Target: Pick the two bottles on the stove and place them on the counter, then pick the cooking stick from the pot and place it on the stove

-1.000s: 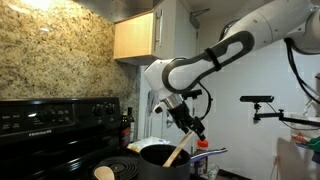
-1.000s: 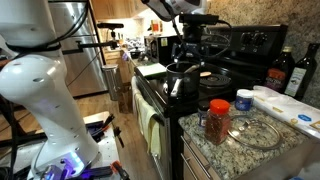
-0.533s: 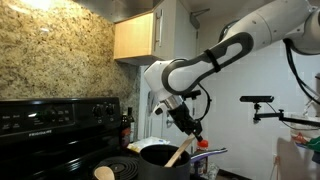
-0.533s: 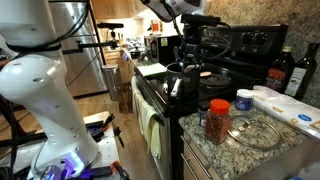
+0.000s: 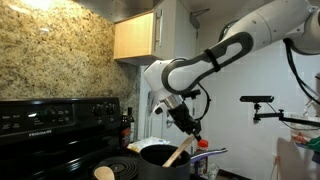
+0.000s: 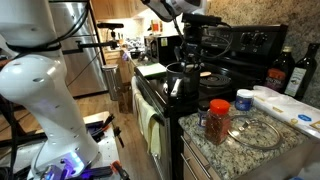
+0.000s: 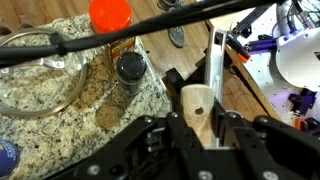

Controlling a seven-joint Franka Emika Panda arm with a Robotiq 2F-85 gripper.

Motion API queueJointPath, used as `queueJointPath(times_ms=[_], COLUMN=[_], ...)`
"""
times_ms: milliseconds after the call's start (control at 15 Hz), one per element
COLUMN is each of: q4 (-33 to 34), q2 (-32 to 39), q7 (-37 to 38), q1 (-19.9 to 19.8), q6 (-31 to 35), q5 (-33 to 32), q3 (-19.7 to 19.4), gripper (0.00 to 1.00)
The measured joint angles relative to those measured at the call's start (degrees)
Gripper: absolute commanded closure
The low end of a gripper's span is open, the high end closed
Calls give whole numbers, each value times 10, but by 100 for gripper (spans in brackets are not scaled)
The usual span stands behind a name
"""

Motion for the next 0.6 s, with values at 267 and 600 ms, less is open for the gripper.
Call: queueJointPath(times_ms=[267, 600], q4=[14, 28], q2=[-6, -41], q7=[0, 0], q1=[-2, -11], q6=[0, -1], q5=[7, 40], q3=[-4, -21], gripper=[86, 86])
